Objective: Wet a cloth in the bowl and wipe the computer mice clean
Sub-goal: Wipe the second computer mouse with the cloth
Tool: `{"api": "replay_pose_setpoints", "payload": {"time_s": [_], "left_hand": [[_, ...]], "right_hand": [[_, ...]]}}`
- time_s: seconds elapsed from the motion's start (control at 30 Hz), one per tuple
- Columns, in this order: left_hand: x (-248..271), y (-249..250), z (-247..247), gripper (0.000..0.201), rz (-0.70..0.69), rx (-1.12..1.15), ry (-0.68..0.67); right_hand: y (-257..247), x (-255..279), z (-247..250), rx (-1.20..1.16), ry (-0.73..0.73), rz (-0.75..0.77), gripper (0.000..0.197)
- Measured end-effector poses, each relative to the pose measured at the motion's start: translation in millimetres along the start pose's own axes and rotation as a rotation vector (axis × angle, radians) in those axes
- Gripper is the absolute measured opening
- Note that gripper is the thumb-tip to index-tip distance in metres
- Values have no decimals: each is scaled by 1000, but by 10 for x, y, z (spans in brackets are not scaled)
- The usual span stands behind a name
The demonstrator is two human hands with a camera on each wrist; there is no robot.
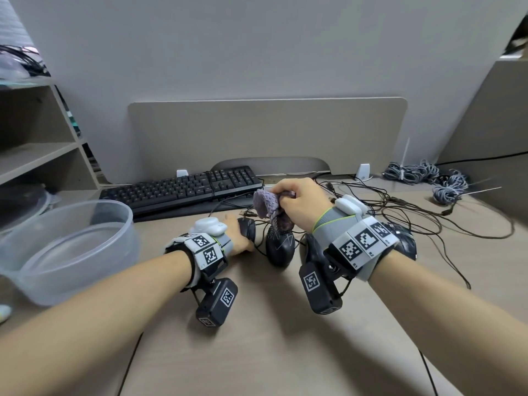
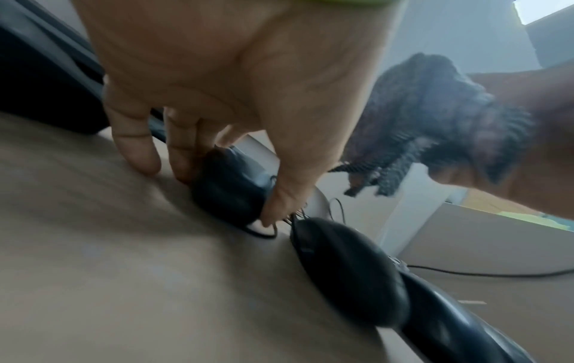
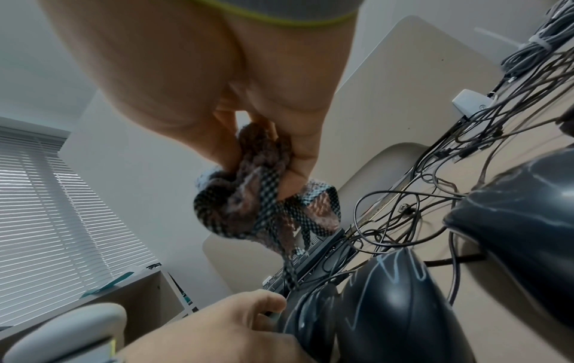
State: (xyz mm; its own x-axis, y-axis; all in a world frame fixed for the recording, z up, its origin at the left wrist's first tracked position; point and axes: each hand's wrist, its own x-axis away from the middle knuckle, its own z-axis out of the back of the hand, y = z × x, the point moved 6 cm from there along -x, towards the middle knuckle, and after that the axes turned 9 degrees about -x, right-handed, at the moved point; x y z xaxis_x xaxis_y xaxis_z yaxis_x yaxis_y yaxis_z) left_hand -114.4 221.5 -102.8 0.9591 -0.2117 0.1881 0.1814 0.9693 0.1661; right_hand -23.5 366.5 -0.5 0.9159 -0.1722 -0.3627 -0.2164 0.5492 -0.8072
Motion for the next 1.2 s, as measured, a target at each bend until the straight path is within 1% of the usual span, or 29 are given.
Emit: {"api": "replay_pose_setpoints", "payload": {"time_s": [0.07, 0.13, 0.2, 0.27, 0.33, 0.37, 0.43, 0.5, 0.53, 0.67, 0.77, 0.83, 0.9, 1.0, 1.1, 1.13, 1.17, 1.2], "left_hand": [[62, -74, 150, 88, 56, -31, 43], [78, -174, 250, 80, 93, -93, 65], [98, -230, 265, 80, 111, -119, 64], [139, -224, 257, 82, 98, -161, 71], [181, -240, 280, 73, 92, -142, 87], [179, -271, 299, 72, 102, -96, 90], [173, -348, 347, 79, 126, -10, 68], [159, -443, 400, 71, 112, 108, 91], [150, -494, 423, 67, 95, 175, 110], [398, -592, 581, 68, 21, 520, 209], [584, -604, 585, 74, -63, 781, 219], [715, -633, 598, 75, -104, 837, 245], [798, -643, 587, 72, -138, 920, 224], [913, -601, 602, 66, -178, 1037, 185], [972, -569, 623, 61, -200, 1028, 173], [985, -565, 629, 62, -203, 1011, 178], [1010, -565, 633, 65, -205, 981, 185], [1021, -581, 633, 69, -201, 948, 205]], "right_hand": [[13, 1, -2, -8, -6, -6, 37], [15, 8, -6, -8, -14, -13, 38], [18, 13, -17, -5, -21, -18, 37], [14, 12, -27, -3, -23, -24, 38], [-9, 11, -45, -9, -18, -24, 40], [-26, 8, -51, -17, -15, -21, 40], [-60, 2, -59, -21, -11, -14, 39], [-84, -15, -86, -10, -13, -13, 37], [-97, -21, -101, -8, -11, -17, 36], [-185, -24, -186, -9, -12, -16, 35], [-248, -24, -261, -1, -23, -9, 35], [-329, -2, -325, -19, -19, 2, 33], [-436, 36, -369, -1, 6, 30, 30], [-699, 176, -498, 103, -2, 168, 25], [-908, 356, -710, 122, -107, 316, 22], [-913, 374, -736, 134, -127, 341, 20], [-882, 358, -712, 146, -123, 334, 18], [-814, 309, -652, 156, -94, 287, 15]]}}
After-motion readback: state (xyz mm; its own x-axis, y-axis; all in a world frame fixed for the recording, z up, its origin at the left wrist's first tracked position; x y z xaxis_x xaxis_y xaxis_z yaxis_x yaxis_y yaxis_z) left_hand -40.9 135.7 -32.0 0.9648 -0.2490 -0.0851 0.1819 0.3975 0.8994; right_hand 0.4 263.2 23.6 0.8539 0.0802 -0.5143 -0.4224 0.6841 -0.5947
